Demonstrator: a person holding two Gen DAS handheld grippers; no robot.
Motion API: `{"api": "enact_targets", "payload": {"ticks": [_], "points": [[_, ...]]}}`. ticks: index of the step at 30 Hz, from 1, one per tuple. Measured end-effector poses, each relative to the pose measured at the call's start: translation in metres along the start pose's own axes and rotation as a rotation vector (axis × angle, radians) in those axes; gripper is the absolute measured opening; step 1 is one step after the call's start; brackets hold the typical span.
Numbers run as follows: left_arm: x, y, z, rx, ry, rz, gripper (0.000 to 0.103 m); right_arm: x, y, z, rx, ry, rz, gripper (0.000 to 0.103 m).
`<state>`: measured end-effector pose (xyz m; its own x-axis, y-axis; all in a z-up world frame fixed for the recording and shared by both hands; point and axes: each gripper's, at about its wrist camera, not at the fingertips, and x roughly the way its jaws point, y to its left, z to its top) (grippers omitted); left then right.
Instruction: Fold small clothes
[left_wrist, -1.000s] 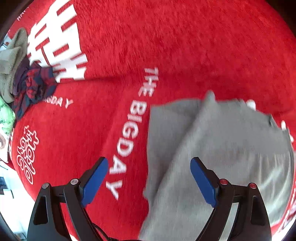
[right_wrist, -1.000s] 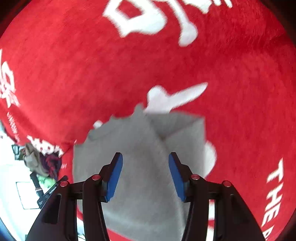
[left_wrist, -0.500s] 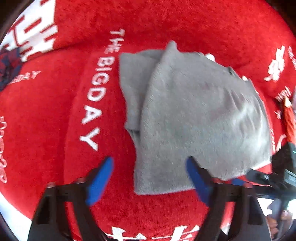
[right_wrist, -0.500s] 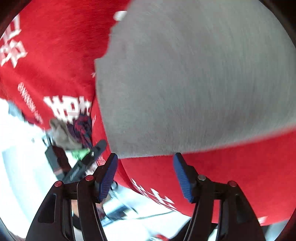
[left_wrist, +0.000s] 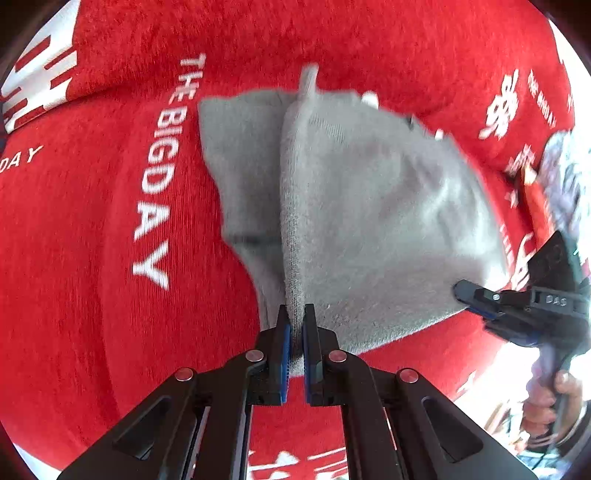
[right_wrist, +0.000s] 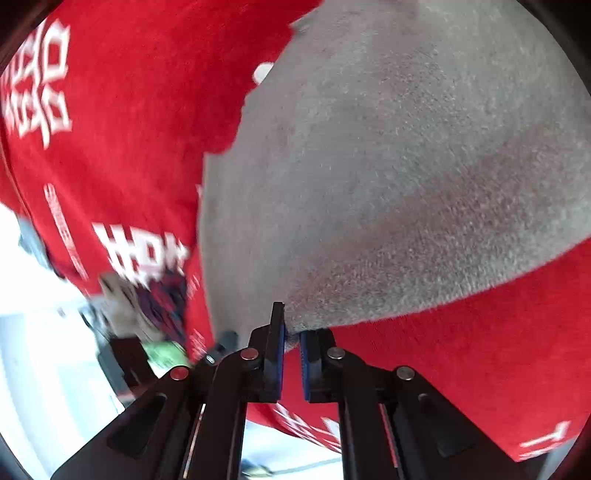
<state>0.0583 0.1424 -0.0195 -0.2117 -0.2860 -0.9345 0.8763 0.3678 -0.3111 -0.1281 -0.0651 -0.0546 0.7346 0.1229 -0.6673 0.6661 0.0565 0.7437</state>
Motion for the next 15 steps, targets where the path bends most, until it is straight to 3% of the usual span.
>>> {"api": "enact_targets", "payload": {"ticks": [3, 5, 11, 15], "points": [[0.016, 0.001, -0.012, 0.006, 0.019, 0.04, 0.007, 0.013, -0.021, -0.007, 0.027, 0.04, -0.062, 0.007], [0.012, 0.001, -0.013, 0.002, 0.007, 0.051, 0.007, 0.015, -0.029, -0.008, 0.055, 0.041, -0.049, 0.007], [-0.019, 0.005, -0.003, -0.043, -0.035, 0.154, 0.007, 0.001, -0.015, -0.005, -0.002, 0.127, -0.117, 0.008], [-0.042, 0.009, 0.031, -0.067, -0.118, 0.155, 0.007, -0.035, 0.014, 0.015, -0.132, 0.059, -0.117, 0.011]]}}
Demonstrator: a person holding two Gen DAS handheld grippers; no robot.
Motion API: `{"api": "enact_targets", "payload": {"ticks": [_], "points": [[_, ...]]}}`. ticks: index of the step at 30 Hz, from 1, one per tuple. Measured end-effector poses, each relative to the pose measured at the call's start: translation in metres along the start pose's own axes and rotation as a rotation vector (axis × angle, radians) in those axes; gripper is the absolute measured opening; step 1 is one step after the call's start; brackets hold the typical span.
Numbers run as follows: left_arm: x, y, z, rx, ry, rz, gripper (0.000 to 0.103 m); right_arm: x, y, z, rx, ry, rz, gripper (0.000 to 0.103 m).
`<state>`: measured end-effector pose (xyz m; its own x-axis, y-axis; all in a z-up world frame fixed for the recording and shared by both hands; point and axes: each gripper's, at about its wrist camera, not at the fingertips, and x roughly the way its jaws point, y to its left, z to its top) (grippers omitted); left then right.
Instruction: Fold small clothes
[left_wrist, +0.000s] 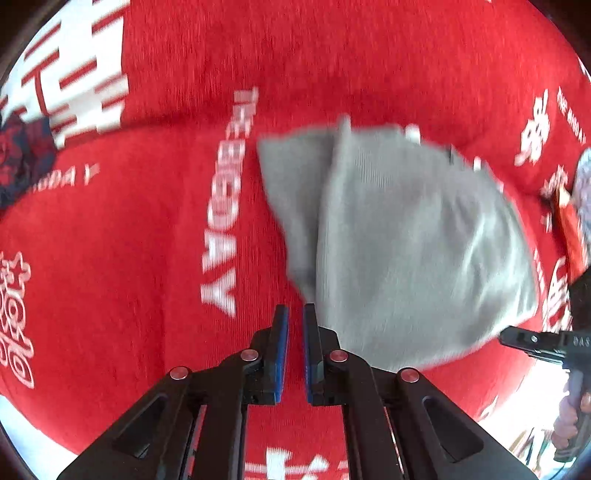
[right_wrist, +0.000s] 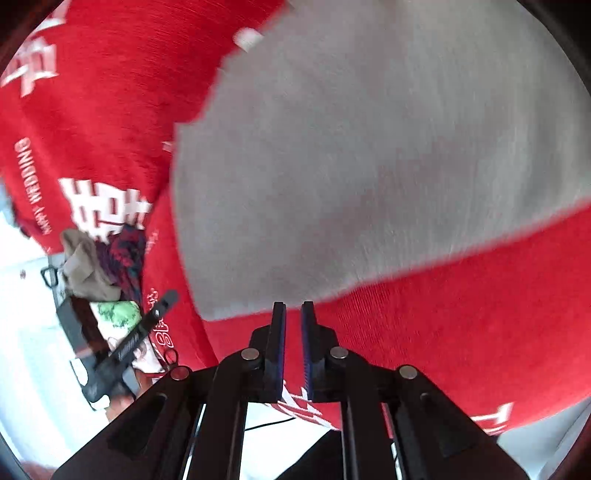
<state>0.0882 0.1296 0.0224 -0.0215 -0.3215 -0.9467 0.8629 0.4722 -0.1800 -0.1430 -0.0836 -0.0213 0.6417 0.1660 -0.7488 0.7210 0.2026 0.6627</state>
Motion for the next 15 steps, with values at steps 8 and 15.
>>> {"api": "enact_targets", "payload": {"ticks": [8, 15], "points": [[0.051, -0.034, 0.084, 0.015, -0.056, 0.025, 0.007, -0.039, -0.009, 0.118, -0.046, -0.226, -0.217, 0.011], [0.1, -0.034, 0.094, 0.032, -0.002, 0.137, 0.008, -0.032, -0.051, 0.161, -0.042, -0.235, -0.328, 0.007]]}}
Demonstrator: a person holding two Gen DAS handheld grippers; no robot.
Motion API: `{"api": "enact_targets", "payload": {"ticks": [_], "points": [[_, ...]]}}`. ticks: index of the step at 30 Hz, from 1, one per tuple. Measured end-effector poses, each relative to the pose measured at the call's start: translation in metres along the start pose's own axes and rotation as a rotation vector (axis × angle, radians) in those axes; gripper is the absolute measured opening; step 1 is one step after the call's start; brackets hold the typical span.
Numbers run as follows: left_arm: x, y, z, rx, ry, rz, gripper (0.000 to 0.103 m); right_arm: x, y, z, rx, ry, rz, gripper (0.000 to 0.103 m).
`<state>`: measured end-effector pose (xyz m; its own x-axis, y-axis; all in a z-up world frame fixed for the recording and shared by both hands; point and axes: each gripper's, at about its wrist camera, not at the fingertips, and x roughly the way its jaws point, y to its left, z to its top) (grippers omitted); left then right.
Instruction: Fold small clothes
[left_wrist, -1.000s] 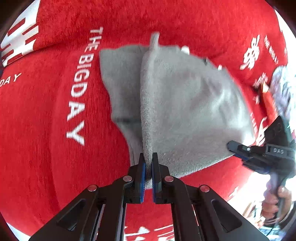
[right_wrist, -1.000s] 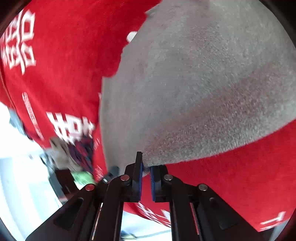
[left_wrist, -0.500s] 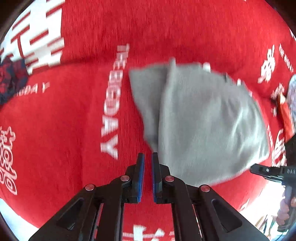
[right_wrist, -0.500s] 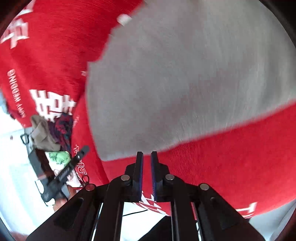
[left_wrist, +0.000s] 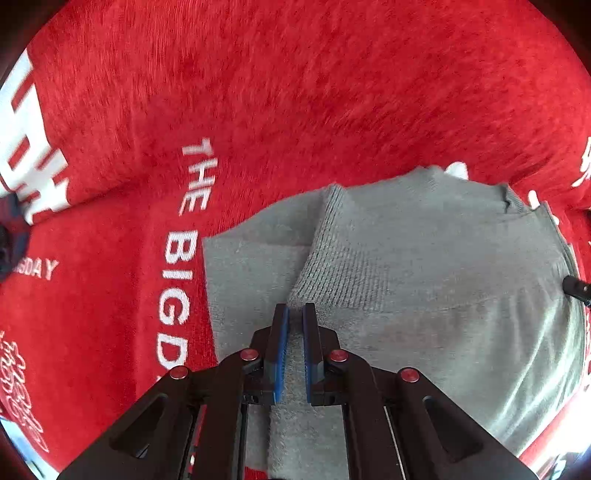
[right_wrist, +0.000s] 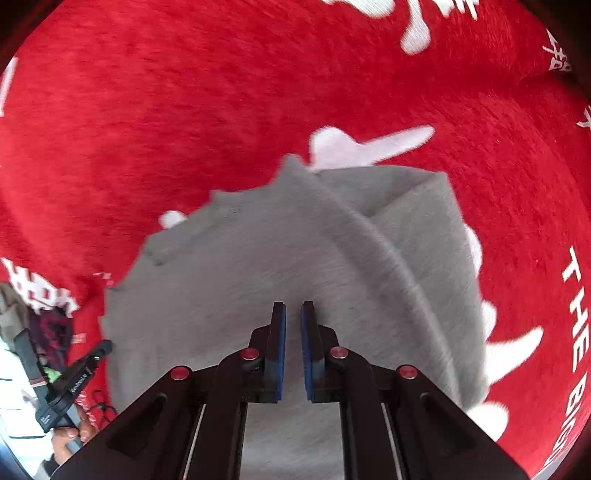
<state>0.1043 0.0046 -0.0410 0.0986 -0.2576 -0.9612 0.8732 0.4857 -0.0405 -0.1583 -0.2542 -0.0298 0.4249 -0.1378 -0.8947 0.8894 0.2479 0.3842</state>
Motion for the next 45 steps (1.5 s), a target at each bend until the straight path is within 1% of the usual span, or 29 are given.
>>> {"api": "enact_targets", "payload": {"ticks": [1, 2, 4, 7, 8, 11, 16, 21, 24, 25, 26, 27, 28, 29, 33, 34, 35, 36, 37, 38, 39, 43, 45], "points": [[0.001, 0.008, 0.001, -0.031, -0.001, -0.018, 0.017, 0.0, -0.007, 0.002, 0.013, -0.008, 0.025, 0.006], [0.002, 0.012, 0.002, -0.047, 0.007, -0.01, 0.032, -0.001, -0.014, 0.004, 0.034, -0.02, 0.046, 0.005], [0.001, 0.023, 0.004, -0.074, 0.013, 0.01, 0.043, -0.005, -0.026, 0.006, 0.08, -0.035, 0.063, 0.004], [-0.005, 0.027, 0.002, -0.066, 0.02, 0.017, 0.043, -0.01, -0.031, 0.008, 0.134, -0.024, 0.08, 0.005], [-0.009, 0.026, 0.0, -0.051, 0.021, 0.032, 0.043, -0.013, -0.028, 0.007, 0.13, -0.021, 0.076, 0.007], [-0.016, 0.023, -0.005, -0.04, 0.028, 0.038, 0.043, -0.024, -0.014, 0.002, 0.081, -0.01, 0.079, 0.008], [-0.023, 0.012, -0.012, -0.035, 0.042, 0.041, 0.044, -0.032, 0.007, -0.022, 0.031, 0.027, 0.098, 0.008], [-0.03, 0.008, -0.022, -0.039, 0.066, 0.038, 0.044, -0.029, 0.022, -0.045, 0.017, 0.076, 0.123, 0.008], [-0.036, 0.007, -0.028, -0.047, 0.064, 0.042, 0.044, -0.026, 0.031, -0.056, 0.0, 0.096, 0.134, 0.008], [-0.037, 0.007, -0.029, -0.052, 0.06, 0.042, 0.055, -0.026, 0.035, -0.059, -0.006, 0.102, 0.139, 0.008], [-0.04, 0.009, -0.031, -0.063, 0.059, 0.038, 0.083, -0.028, 0.037, -0.062, -0.012, 0.107, 0.143, 0.008], [-0.041, 0.01, -0.032, -0.078, 0.054, 0.032, 0.095, -0.028, 0.039, -0.064, -0.016, 0.11, 0.148, 0.008], [-0.043, 0.012, -0.033, -0.088, 0.046, 0.029, 0.102, -0.027, 0.042, -0.066, -0.022, 0.115, 0.15, 0.008], [-0.046, 0.013, -0.034, -0.095, 0.037, 0.029, 0.102, -0.028, 0.044, -0.067, -0.026, 0.117, 0.152, 0.008], [-0.046, 0.016, -0.036, -0.109, 0.042, 0.026, 0.102, -0.027, 0.05, -0.074, -0.033, 0.131, 0.161, 0.008], [-0.045, 0.017, -0.036, -0.113, 0.042, 0.027, 0.102, -0.026, 0.052, -0.075, -0.032, 0.135, 0.16, 0.01], [-0.046, 0.019, -0.037, -0.119, 0.041, 0.029, 0.102, -0.025, 0.053, -0.076, -0.032, 0.137, 0.16, 0.013], [-0.046, 0.02, -0.037, -0.125, 0.041, 0.031, 0.102, -0.025, 0.054, -0.078, -0.033, 0.139, 0.159, 0.034], [-0.046, 0.021, -0.038, -0.129, 0.041, 0.032, 0.102, -0.025, 0.057, -0.08, -0.033, 0.14, 0.157, 0.068], [-0.047, 0.022, -0.04, -0.13, 0.041, 0.036, 0.102, -0.027, 0.059, -0.082, -0.034, 0.133, 0.165, 0.081], [-0.048, 0.022, -0.04, -0.128, 0.041, 0.04, 0.102, -0.028, 0.06, -0.084, -0.038, 0.127, 0.173, 0.086], [-0.049, 0.025, -0.045, -0.105, 0.051, 0.068, 0.102, -0.028, 0.072, -0.095, -0.065, 0.147, 0.184, 0.086], [-0.05, 0.028, -0.048, -0.11, 0.059, 0.068, 0.102, -0.026, 0.077, -0.101, -0.075, 0.159, 0.189, 0.086]]}}
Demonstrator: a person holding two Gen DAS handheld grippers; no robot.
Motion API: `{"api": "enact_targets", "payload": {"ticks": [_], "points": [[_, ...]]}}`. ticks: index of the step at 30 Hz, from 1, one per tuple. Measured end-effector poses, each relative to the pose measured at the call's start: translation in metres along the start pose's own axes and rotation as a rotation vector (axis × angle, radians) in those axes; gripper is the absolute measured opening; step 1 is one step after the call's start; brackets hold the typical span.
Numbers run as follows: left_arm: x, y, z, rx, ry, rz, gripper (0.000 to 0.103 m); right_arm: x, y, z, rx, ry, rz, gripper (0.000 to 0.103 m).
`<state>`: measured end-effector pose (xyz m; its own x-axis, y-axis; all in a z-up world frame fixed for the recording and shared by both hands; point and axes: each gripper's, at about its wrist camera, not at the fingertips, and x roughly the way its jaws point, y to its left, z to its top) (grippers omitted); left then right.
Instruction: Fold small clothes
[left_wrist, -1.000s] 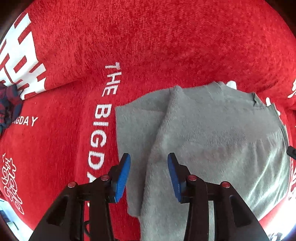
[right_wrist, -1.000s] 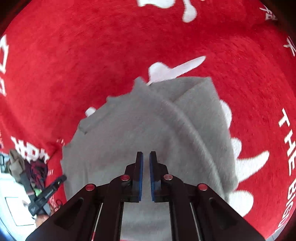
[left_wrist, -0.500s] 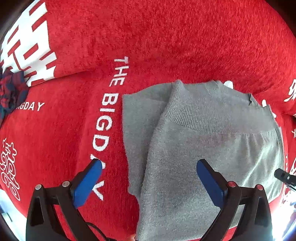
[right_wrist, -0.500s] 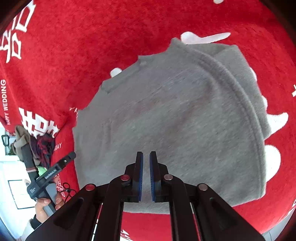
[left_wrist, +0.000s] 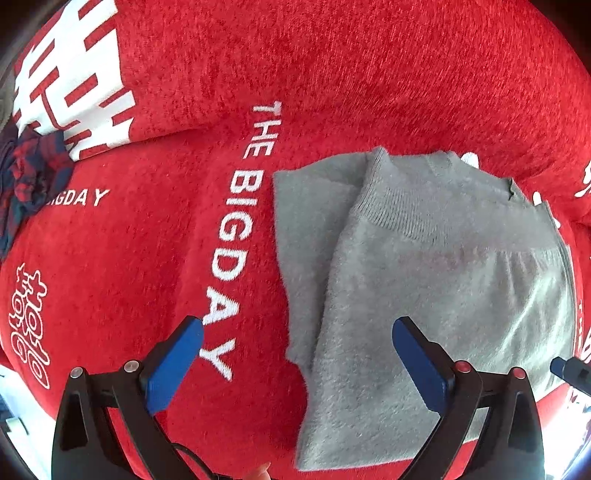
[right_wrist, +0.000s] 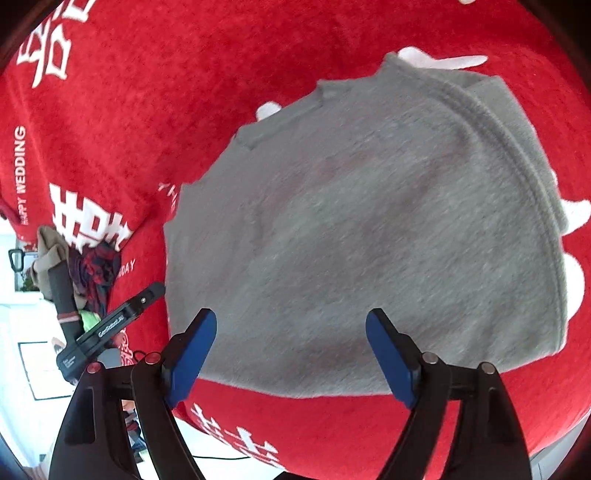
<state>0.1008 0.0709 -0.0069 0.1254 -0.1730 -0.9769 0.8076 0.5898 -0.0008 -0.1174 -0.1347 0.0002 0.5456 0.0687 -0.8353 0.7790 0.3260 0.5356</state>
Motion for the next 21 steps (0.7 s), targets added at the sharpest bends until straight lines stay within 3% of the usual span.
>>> {"api": "enact_targets", "payload": {"ticks": [3, 12, 21], "points": [[0.001, 0.007, -0.004, -0.022, 0.016, -0.031, 0.102, 0.006, 0.007, -0.009, -0.007, 0.018, 0.011, 0.086], [-0.003, 0.012, -0.018, 0.003, 0.042, -0.032, 0.102, 0.021, 0.024, -0.035, -0.003, 0.066, 0.041, 0.086], [-0.006, 0.022, -0.028, -0.027, 0.085, -0.07, 0.102, 0.043, 0.03, -0.053, 0.067, 0.115, 0.106, 0.086]]}}
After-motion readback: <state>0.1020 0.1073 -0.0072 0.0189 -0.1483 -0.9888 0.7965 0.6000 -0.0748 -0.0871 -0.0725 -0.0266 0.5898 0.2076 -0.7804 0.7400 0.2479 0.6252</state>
